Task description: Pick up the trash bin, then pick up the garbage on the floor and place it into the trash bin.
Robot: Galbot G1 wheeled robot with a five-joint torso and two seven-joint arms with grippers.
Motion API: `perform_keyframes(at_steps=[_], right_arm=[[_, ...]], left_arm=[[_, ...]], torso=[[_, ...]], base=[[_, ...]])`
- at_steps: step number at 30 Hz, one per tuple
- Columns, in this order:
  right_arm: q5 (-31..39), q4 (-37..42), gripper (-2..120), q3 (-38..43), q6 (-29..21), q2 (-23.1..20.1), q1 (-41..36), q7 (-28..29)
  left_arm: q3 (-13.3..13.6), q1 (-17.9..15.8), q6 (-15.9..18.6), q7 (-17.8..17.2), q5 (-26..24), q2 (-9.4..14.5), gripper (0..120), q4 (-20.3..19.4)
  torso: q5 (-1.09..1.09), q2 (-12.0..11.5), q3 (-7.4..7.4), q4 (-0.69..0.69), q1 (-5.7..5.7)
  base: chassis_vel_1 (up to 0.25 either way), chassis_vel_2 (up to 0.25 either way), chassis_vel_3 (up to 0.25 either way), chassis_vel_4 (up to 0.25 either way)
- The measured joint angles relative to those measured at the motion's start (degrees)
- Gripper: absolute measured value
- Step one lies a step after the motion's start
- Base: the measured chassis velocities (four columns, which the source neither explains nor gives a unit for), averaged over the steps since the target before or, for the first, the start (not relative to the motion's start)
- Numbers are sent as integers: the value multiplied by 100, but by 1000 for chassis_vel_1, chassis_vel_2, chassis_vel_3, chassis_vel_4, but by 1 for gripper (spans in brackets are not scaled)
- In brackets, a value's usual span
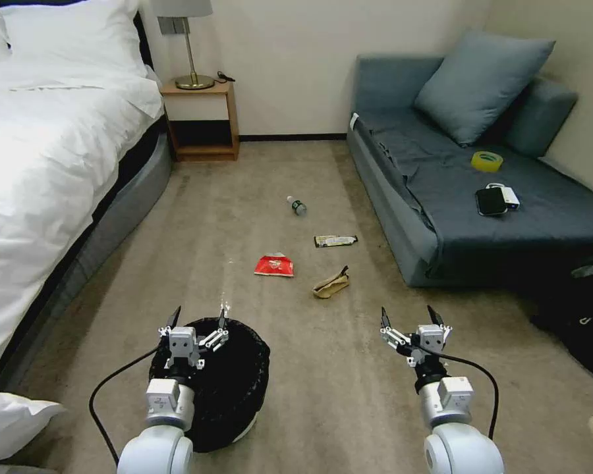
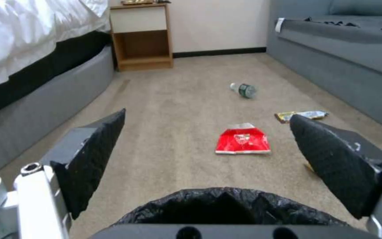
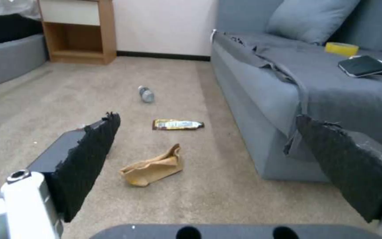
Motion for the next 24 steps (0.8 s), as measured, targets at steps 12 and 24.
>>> perform_keyframes(at_steps=[12, 24], right_arm=[[0, 0, 100, 0, 0, 0, 0, 0], [-497, -207, 100, 1421, 1503, 566, -118, -1017]], left_arm=[[-8, 0, -8, 15, -16, 0, 100, 0], [-1166, -144, -1353, 1610, -1641, -47, 100, 133]], torso=[[0, 0, 0, 0, 0], [-1, 0, 0, 0, 0]], base=[[0, 0, 0, 0], [0, 0, 0, 0]])
